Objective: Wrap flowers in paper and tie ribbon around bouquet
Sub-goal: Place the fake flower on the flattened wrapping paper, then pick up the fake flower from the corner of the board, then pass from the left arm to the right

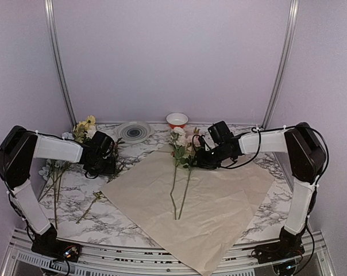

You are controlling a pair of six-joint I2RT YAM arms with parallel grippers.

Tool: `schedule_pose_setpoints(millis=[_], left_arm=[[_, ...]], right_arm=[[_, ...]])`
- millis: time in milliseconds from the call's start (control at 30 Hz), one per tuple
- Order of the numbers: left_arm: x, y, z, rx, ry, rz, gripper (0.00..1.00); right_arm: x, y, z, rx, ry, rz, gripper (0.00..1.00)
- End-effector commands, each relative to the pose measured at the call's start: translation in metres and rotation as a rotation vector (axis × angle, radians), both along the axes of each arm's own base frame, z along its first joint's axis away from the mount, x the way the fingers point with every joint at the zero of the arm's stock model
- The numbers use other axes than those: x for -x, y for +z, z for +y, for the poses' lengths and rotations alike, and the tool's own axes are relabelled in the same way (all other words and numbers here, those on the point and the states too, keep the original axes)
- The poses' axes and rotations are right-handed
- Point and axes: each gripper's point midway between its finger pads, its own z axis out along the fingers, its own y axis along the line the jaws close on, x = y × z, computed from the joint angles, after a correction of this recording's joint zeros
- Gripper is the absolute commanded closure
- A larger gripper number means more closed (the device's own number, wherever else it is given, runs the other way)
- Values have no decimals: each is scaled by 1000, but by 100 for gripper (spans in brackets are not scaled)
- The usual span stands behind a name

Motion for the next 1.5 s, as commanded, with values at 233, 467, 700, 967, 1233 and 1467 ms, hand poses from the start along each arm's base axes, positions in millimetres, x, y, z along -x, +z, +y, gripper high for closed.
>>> schedule_pose_setpoints(millis=[233, 467, 700, 967, 1233, 1467], left_arm=[[-29, -39, -18, 86, -29, 103, 62], [-38, -4, 10, 21, 49, -7, 100], [-35, 161, 68, -199, 203, -432, 100], [18, 308, 42, -85, 135, -779, 100], [75, 392, -89, 642, -326, -939, 100], [106, 428, -114, 881, -438, -1018, 100]], right_arm=[[-6, 52, -10, 112, -6, -154, 55], [-2, 67, -10, 119, 9, -192, 55], [2, 87, -4, 136, 31, -259, 55], [38, 155, 72, -33, 300, -504, 55], [167, 261, 187, -477, 809, -847, 31], [182, 294, 213, -726, 802, -841, 0]])
